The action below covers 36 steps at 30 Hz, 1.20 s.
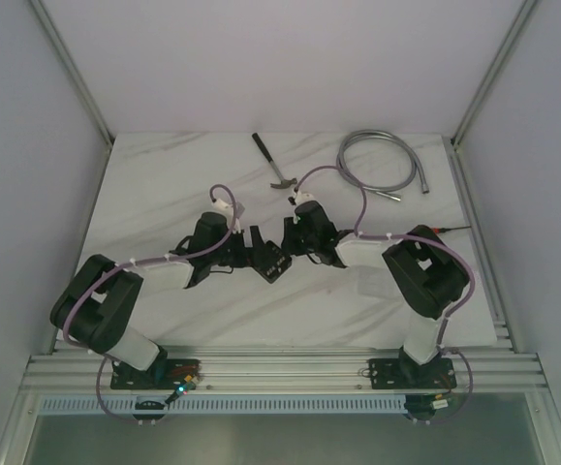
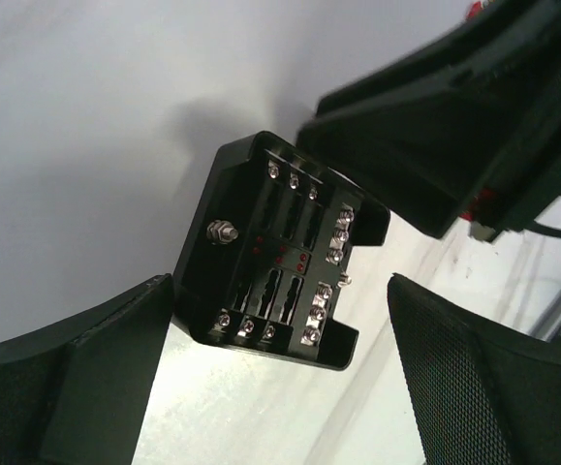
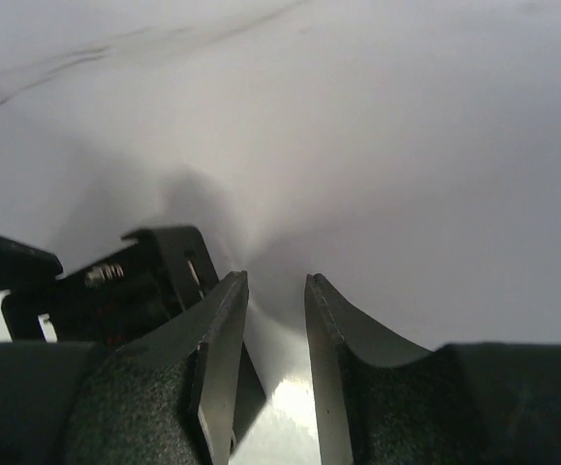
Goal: Snap on the fuse box
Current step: Move the fuse box base at the center of the board.
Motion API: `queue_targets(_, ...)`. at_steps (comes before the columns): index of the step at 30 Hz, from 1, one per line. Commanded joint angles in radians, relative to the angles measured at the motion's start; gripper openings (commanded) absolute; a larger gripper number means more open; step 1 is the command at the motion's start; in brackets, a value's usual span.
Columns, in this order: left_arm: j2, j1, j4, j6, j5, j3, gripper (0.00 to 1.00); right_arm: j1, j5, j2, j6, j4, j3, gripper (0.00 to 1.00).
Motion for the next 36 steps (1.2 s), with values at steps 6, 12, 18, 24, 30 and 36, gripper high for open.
queue_targets(6,-0.064,-0.012,0.041,-0.084,0.053,-0.065,1.00,-0.001,0.010,0.069,-0.070,-0.050,0.126,0.38)
queue_targets(12,-0.167,-0.052,0.032,-0.078,0.056,-0.098,1.00,-0.029,0.109,-0.061,-0.077,-0.080,0.029,0.45)
queue_targets(18,-0.140,-0.068,-0.009,-0.048,-0.020,-0.084,1.00,-0.075,0.261,-0.242,-0.047,-0.157,-0.104,0.56)
queue_targets(24,-0.082,-0.098,-0.012,-0.058,-0.027,-0.061,1.00,-0.152,0.354,-0.427,-0.034,-0.245,-0.191,0.63)
queue_targets(30,-0.085,-0.149,-0.012,-0.107,-0.044,-0.048,1.00,-0.246,0.335,-0.479,-0.029,-0.300,-0.214,0.65)
queue_targets(36,-0.100,-0.225,-0.012,-0.180,-0.073,-0.029,1.00,-0.292,0.319,-0.457,-0.015,-0.294,-0.222,0.65)
